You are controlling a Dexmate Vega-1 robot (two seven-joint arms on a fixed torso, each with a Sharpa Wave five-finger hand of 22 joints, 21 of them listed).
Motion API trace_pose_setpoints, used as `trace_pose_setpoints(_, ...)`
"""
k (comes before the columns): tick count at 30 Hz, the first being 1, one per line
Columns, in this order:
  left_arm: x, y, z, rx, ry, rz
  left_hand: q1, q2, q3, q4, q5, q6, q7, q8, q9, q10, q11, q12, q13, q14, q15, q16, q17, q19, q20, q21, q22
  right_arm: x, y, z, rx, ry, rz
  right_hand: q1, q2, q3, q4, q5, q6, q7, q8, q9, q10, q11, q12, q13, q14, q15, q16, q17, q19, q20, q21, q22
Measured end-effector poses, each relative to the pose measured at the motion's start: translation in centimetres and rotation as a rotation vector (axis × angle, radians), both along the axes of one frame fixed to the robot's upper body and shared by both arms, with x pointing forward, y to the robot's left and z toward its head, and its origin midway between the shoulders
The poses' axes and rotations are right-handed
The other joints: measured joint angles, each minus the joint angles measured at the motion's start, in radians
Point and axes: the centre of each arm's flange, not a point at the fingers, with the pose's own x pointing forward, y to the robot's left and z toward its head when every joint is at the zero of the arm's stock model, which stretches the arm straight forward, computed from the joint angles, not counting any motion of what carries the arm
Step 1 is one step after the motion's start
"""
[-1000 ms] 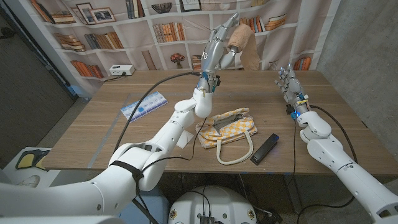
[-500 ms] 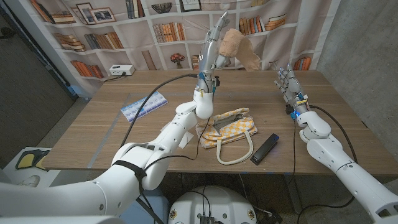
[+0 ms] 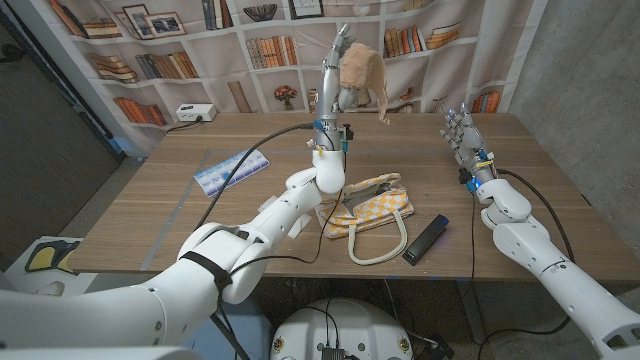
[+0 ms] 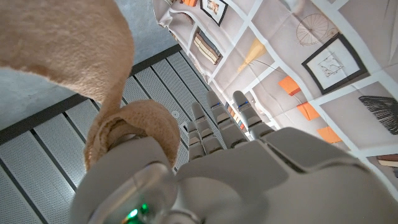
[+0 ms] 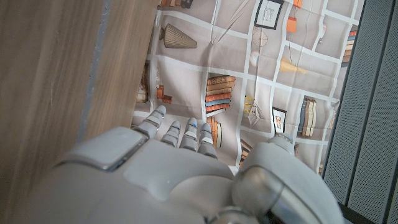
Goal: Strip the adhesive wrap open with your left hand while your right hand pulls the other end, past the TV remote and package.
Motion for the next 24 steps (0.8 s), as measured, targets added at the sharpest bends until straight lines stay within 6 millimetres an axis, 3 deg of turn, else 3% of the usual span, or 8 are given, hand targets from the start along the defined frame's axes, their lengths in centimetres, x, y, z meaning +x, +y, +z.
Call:
trace_pose_setpoints(5,0.2,0.2,-0.4,-0.031,0.037,-0.035,0.013,0.015,0.126,-0.002,0.022,0.052,-0.007,0.025,0.007,0.002,0.001,0.005,0.003,0.006,0.002,0.004,0.006,-0.005,0.005,0.000,0.008,0.1,0.1,0.0,-0.003,0.000,0.004,0.000,0.000,0.000,0.000,0.000,0.000,0.000,0.000,0.000,0.000,0.000,0.000,0.000,0.000,0.000,0.000,0.000,0.000,0.000,0.000,0.000)
trace_pose_setpoints(9,0.2,0.3,-0.8,-0.036,0.055,-0.050,0.018,0.020,0.243,-0.002,0.022,0.095,-0.049,0.050,0.019,0.013,-0.010,0.005,0.008,0.013,-0.002,0.011,0.020,-0.005,0.005,0.013,0.011,0.1,0.2,0.0,-0.005,0.001,0.008,0.000,0.000,0.000,0.000,0.000,0.000,0.000,0.000,0.000,0.000,0.000,0.000,0.000,0.000,0.000,0.000,0.000,0.000,0.000,0.000,0.000)
trace_pose_setpoints(14,0.4,0.5,-1.2,-0.048,0.072,-0.060,0.054,0.015,0.360,-0.019,-0.017,0.154,-0.060,0.091,0.038,0.048,-0.019,0.016,0.017,0.016,-0.006,0.032,0.044,0.006,-0.006,0.036,0.010,0.1,0.2,0.0,-0.005,0.001,0.009,0.000,0.000,0.004,-0.004,0.000,0.000,0.000,0.000,0.000,0.000,0.000,0.000,0.000,0.000,0.000,0.000,0.000,0.000,0.000,0.000,0.000)
trace_pose_setpoints(17,0.4,0.5,-1.7,-0.045,0.081,-0.065,0.072,0.012,0.395,-0.032,-0.043,0.169,-0.045,0.111,0.050,0.074,-0.017,0.027,0.026,0.017,-0.005,0.042,0.057,0.013,-0.013,0.043,0.006,0.1,0.3,-0.1,-0.008,0.002,0.011,0.000,0.000,0.004,-0.004,0.000,0.000,0.000,0.000,0.000,0.000,0.000,0.000,0.000,0.000,0.000,0.000,0.000,0.000,0.000,0.000,0.000)
trace_pose_setpoints(24,0.4,0.6,-2.5,-0.055,0.103,-0.086,0.135,0.008,0.432,-0.067,-0.114,0.187,-0.034,0.172,0.096,0.143,-0.016,0.087,0.077,0.136,-0.027,0.096,0.104,0.024,-0.024,0.073,0.007,-0.1,0.4,-0.2,-0.012,0.006,0.015,0.000,0.000,0.004,-0.004,0.000,0.011,0.000,0.000,0.000,0.004,-0.004,0.000,0.000,0.000,0.000,0.000,0.000,0.000,0.000,0.000,0.000)
